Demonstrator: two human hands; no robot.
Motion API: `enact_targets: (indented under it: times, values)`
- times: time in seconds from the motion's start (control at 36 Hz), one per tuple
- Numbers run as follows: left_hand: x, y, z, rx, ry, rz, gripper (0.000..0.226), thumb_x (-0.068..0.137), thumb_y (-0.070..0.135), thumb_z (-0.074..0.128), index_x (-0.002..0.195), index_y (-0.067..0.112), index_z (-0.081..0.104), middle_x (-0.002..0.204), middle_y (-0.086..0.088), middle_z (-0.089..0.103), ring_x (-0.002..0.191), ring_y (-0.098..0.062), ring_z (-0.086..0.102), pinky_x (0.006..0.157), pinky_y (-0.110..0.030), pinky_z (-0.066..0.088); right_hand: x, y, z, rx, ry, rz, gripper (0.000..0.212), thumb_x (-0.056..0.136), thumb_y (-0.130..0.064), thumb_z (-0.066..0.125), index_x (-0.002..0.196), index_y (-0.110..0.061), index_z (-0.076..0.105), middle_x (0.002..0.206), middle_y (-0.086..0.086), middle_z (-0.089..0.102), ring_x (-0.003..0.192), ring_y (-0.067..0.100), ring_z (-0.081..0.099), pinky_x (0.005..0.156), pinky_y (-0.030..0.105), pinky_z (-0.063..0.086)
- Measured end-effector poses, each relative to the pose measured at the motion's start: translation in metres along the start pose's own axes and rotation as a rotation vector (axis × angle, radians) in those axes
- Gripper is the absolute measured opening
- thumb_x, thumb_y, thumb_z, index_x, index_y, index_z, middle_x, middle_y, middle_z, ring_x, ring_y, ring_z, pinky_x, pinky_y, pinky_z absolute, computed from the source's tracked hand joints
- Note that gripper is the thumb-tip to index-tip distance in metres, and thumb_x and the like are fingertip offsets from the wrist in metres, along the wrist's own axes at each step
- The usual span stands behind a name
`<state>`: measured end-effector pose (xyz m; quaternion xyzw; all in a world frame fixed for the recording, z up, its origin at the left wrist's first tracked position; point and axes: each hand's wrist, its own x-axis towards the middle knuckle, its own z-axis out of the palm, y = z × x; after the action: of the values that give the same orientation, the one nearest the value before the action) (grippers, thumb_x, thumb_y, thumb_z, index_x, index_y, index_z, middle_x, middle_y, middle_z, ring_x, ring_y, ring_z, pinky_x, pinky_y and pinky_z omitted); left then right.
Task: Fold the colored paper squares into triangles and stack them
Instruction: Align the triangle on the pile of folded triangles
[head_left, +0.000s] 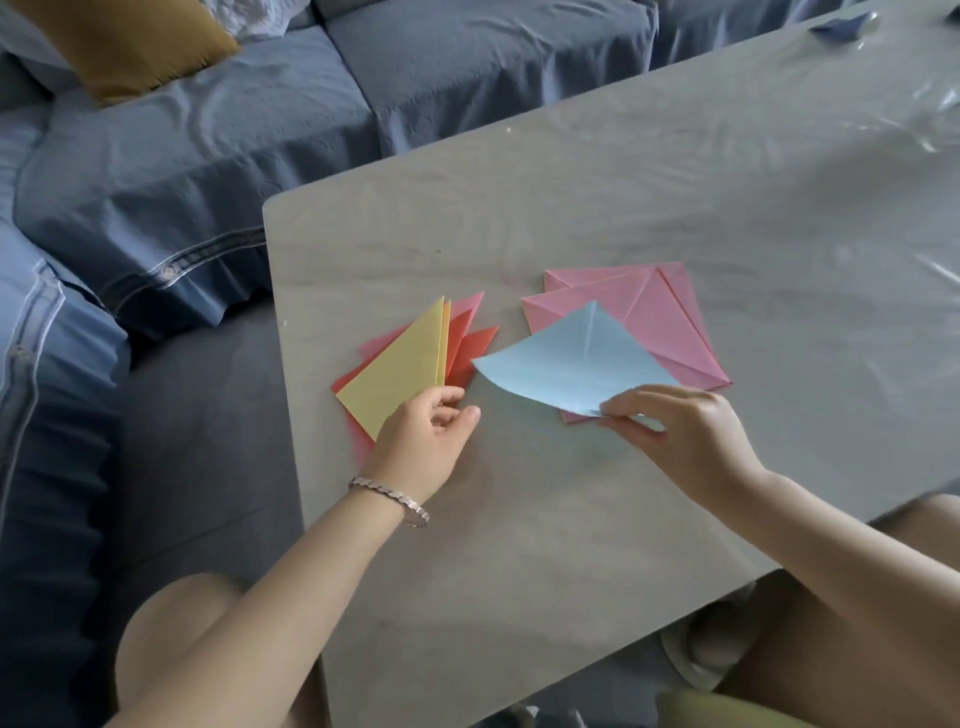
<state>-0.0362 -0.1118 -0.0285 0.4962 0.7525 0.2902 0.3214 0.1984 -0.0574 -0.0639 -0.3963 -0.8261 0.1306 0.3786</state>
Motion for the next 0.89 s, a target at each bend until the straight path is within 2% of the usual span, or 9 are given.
enact_targets:
  times: [0.06,0.14,0.22,0.36,0.53,0.58,0.64,0.78,0.89]
  values:
    - [0.000,0.006,0.003,-0.095,-0.028,-0.076,0.037,0.090,0.033,0.054,0.121,0.013,0.051,0.100,0.000,0.065,0.079,-0.008,0.064,0.067,-0.017,0.048,-0.004,-0.013,0.000,0.079,0.041,-0.049,0.017,0.078,-0.024,0.069,0.075,-0.007,0.074,0.078,-0.002,0.072,0.077,0.008,0.063,0.067,0.020,0.050]
    - [0.001,0.010,0.006,-0.277,-0.020,-0.164,0.037,0.088,0.036,0.056,0.105,0.003,0.055,0.086,-0.004,0.063,0.059,-0.004,0.063,0.051,-0.017,0.047,-0.011,-0.025,0.001,0.136,0.000,-0.134,0.026,0.085,-0.028,0.060,0.079,-0.007,0.074,0.084,-0.001,0.072,0.082,0.006,0.063,0.075,0.018,0.050]
    - [0.005,0.004,0.006,-0.276,0.059,-0.155,0.033,0.081,0.031,0.067,0.104,0.007,0.062,0.090,0.000,0.068,0.084,-0.014,0.066,0.065,-0.020,0.047,-0.017,-0.030,0.003,0.184,-0.074,-0.240,0.030,0.091,-0.028,0.055,0.079,-0.006,0.073,0.088,0.000,0.072,0.083,0.010,0.065,0.076,0.020,0.050]
    - [0.002,0.005,0.004,-0.320,0.124,-0.140,0.036,0.080,0.007,0.066,0.114,0.015,0.059,0.105,-0.002,0.066,0.096,-0.017,0.061,0.085,-0.029,0.049,-0.023,-0.029,0.002,0.239,-0.194,-0.245,0.025,0.090,-0.029,0.056,0.083,-0.011,0.072,0.090,-0.003,0.072,0.083,0.010,0.065,0.075,0.020,0.050]
    - [-0.003,0.001,0.001,-0.462,0.212,-0.213,0.031,0.078,0.001,0.063,0.099,0.024,0.064,0.104,-0.001,0.067,0.096,-0.019,0.063,0.082,-0.030,0.051,-0.024,-0.028,0.000,0.270,-0.245,-0.201,0.023,0.089,-0.030,0.057,0.083,-0.013,0.071,0.093,-0.005,0.071,0.086,0.008,0.066,0.075,0.022,0.051]
    - [-0.005,0.000,0.001,-0.456,0.208,-0.197,0.028,0.079,0.000,0.063,0.098,0.022,0.065,0.096,0.000,0.068,0.089,-0.018,0.065,0.073,-0.024,0.053,-0.025,-0.029,0.000,0.258,-0.271,-0.183,0.024,0.088,-0.033,0.057,0.083,-0.014,0.071,0.093,-0.006,0.071,0.086,0.007,0.065,0.075,0.022,0.051]
    - [-0.007,0.001,0.000,-0.453,0.216,-0.172,0.026,0.080,0.001,0.062,0.090,0.025,0.066,0.090,0.003,0.068,0.083,-0.014,0.064,0.065,-0.018,0.051,-0.026,-0.029,0.000,0.263,-0.280,-0.133,0.026,0.088,-0.036,0.057,0.085,-0.015,0.072,0.092,-0.007,0.071,0.086,0.004,0.065,0.077,0.023,0.052]
    - [-0.016,0.004,-0.009,-0.460,0.206,-0.130,0.028,0.081,0.006,0.065,0.078,0.033,0.064,0.086,0.009,0.068,0.083,-0.010,0.064,0.064,-0.015,0.050,-0.021,-0.034,-0.002,0.397,-0.201,0.148,0.023,0.084,-0.046,0.057,0.080,-0.027,0.070,0.107,-0.016,0.065,0.096,-0.003,0.061,0.082,0.019,0.048]
    - [-0.028,0.003,-0.016,-0.575,0.109,-0.180,0.023,0.082,0.001,0.063,0.079,0.024,0.067,0.083,-0.001,0.069,0.077,-0.022,0.065,0.049,-0.019,0.047,-0.010,-0.038,-0.006,0.424,-0.179,0.380,0.008,0.074,-0.049,0.062,0.069,-0.044,0.065,0.127,-0.019,0.050,0.105,-0.003,0.054,0.079,0.007,0.042]
